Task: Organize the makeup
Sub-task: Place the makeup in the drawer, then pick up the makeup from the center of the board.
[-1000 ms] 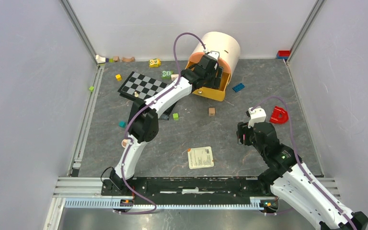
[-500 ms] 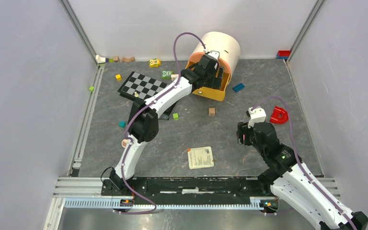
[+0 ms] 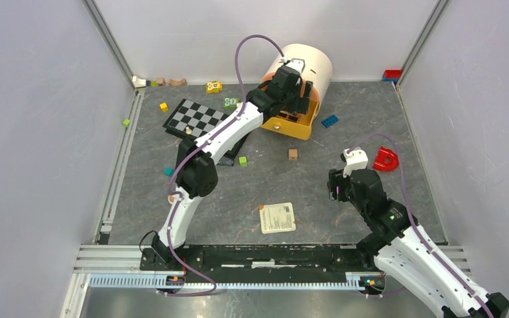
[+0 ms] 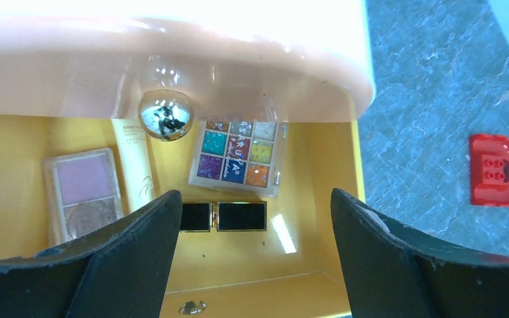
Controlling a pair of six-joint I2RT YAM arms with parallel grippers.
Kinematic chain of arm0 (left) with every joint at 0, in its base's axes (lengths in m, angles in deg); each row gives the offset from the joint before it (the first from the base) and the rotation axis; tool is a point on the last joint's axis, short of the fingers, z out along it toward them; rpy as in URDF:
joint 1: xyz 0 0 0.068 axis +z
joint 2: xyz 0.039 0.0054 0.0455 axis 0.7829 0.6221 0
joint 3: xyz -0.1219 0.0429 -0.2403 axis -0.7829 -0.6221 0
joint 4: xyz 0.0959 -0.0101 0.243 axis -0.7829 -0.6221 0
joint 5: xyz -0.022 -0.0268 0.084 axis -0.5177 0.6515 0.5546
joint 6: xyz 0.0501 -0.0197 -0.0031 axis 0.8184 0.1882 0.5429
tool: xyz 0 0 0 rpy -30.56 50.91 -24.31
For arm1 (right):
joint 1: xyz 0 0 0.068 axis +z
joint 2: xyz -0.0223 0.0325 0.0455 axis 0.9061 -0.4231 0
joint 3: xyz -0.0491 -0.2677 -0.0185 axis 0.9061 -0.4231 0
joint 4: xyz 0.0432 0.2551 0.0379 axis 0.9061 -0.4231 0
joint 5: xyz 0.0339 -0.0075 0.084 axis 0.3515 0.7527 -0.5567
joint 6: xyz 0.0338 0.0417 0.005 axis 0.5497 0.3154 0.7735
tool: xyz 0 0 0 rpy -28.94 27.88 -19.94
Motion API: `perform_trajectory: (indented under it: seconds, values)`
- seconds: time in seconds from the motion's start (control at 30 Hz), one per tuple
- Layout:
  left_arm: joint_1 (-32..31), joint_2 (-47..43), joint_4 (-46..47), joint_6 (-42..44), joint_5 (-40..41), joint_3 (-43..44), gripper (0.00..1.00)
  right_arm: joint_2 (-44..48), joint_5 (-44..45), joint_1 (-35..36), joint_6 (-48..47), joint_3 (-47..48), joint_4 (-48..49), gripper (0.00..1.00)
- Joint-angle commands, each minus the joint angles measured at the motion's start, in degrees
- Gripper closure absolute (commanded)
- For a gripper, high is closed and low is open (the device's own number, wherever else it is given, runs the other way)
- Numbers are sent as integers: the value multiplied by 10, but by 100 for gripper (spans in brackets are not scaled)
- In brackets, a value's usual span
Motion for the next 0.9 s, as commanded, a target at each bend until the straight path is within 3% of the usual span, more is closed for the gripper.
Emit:
perform_trajectory:
  seconds: [0.0,0.27,0.43,0.7,0.87]
  values:
    - [-3,-71,2,34,2,31,11,3,6,2,3,23,5,33]
    - [-20,-153,5,40,17,2,11,0,6,1,0,20,15,32]
    - [-26,-237,16,34,33,-81,11,-7,4,2,0,19,18,32]
    - [-26,-480,111,-65,62,-417,12,-16,-61,1,-15,-2,58,32]
    - [-26,-621,93,-130,104,-589,12,-35,-118,2,-8,-20,111,32]
